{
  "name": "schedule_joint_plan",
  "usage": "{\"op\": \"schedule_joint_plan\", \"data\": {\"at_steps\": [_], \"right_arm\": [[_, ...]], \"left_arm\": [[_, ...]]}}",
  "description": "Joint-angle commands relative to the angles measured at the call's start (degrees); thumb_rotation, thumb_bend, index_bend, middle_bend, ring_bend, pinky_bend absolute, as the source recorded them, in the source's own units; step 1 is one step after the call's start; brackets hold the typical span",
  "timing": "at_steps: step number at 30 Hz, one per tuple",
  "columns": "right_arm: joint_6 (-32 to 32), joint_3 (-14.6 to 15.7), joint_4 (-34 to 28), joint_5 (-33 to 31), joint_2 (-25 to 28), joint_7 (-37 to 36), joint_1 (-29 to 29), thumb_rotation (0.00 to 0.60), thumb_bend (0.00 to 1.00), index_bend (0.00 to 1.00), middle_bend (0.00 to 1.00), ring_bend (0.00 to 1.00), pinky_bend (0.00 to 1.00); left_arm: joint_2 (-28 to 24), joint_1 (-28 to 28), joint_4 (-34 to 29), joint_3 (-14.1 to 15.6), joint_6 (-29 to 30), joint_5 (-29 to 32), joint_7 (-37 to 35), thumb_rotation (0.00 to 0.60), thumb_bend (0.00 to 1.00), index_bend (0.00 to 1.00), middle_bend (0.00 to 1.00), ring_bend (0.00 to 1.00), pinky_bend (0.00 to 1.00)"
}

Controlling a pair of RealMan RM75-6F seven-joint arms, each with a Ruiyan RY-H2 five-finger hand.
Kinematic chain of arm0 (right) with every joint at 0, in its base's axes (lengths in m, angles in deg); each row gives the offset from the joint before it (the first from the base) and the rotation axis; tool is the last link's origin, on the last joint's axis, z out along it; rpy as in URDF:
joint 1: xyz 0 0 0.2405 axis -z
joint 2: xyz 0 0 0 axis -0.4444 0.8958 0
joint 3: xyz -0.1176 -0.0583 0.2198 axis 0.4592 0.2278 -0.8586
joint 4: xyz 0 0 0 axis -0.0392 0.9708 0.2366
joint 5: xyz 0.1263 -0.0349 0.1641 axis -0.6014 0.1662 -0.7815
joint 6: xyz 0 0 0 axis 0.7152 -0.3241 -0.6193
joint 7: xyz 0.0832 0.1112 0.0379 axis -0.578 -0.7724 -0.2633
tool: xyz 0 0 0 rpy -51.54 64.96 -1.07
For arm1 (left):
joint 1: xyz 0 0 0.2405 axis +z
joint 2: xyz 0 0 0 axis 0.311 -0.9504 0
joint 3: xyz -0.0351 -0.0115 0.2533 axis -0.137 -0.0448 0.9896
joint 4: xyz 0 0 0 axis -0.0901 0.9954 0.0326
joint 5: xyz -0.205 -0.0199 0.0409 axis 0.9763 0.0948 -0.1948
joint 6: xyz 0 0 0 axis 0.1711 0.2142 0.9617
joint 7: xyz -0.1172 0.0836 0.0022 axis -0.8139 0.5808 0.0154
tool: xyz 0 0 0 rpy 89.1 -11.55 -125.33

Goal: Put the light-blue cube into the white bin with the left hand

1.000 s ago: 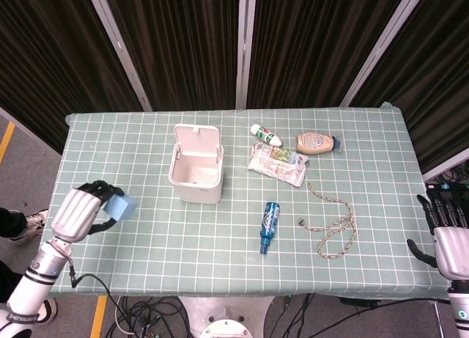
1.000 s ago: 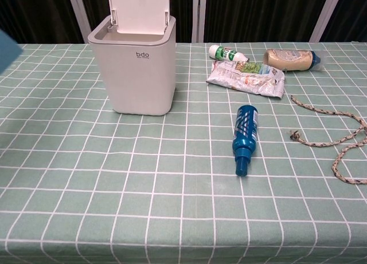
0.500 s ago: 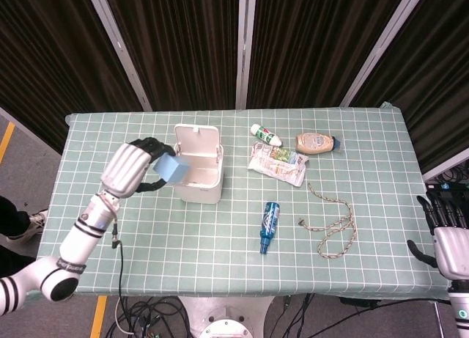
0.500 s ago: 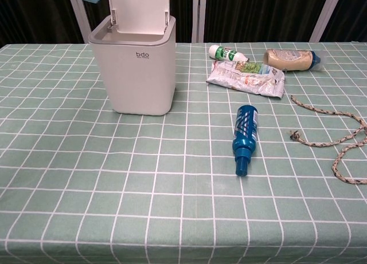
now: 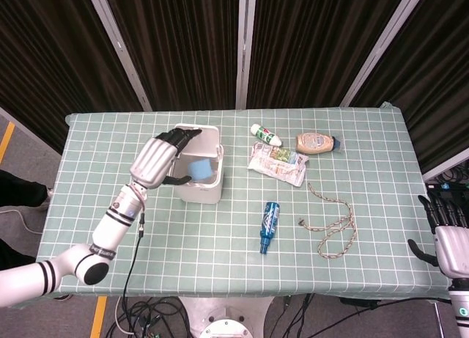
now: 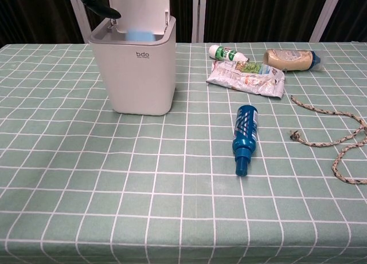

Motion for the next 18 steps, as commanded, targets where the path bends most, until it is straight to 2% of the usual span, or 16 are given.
{"op": "schedule_joint_plan", "data": {"at_steps": [1, 4, 6, 11, 12, 15, 18], "right_arm": [[-0.3, -0.1, 0.1, 0.1, 0.1, -0.2, 0.1, 0.600, 0.18, 0.00, 0.00, 0.00, 0.00], [-0.7, 0.0, 0.2, 0.3, 0.3, -0.7, 0.3, 0.600, 0.18, 0.00, 0.00, 0.00, 0.00], [-1.2, 0.1, 0.2, 0.6, 0.3, -1.0, 0.5, 0.600, 0.18, 0.00, 0.00, 0.00, 0.00], [-2.3, 0.4, -0.1, 1.6, 0.4, -0.7, 1.0, 0.600, 0.18, 0.00, 0.00, 0.00, 0.00], [-2.5, 0.4, -0.2, 1.8, 0.3, -0.4, 1.0, 0.600, 0.18, 0.00, 0.00, 0.00, 0.00], [-2.3, 0.5, -0.4, 1.8, 0.0, 0.1, 0.9, 0.600, 0.18, 0.00, 0.00, 0.00, 0.00], [-1.7, 0.7, -0.7, 1.9, -0.3, 0.9, 0.6, 0.600, 0.18, 0.00, 0.00, 0.00, 0.00]], "left_arm": [[3.6, -0.5, 6.6, 0.6, 0.3, 2.0, -0.9, 0.600, 0.00, 0.09, 0.18, 0.15, 0.33], [0.4, 3.0, 4.4, 2.2, 4.4, 0.6, -0.2, 0.600, 0.00, 0.09, 0.18, 0.15, 0.32], [-3.1, 7.4, 1.6, 4.4, 8.8, -0.5, 0.7, 0.600, 0.00, 0.10, 0.18, 0.15, 0.31], [-9.5, 20.5, -2.6, 13.1, 20.9, -4.0, 2.1, 0.600, 0.00, 0.13, 0.18, 0.15, 0.29], [-10.1, 23.2, -2.5, 14.9, 23.4, -4.8, 1.9, 0.600, 0.00, 0.13, 0.18, 0.15, 0.28], [-10.5, 28.3, -1.3, 17.9, 28.1, -6.2, 0.3, 0.600, 0.00, 0.13, 0.18, 0.14, 0.27], [-10.0, 31.5, 1.3, 19.8, 29.4, -6.6, -1.9, 0.600, 0.00, 0.13, 0.18, 0.14, 0.27]]}}
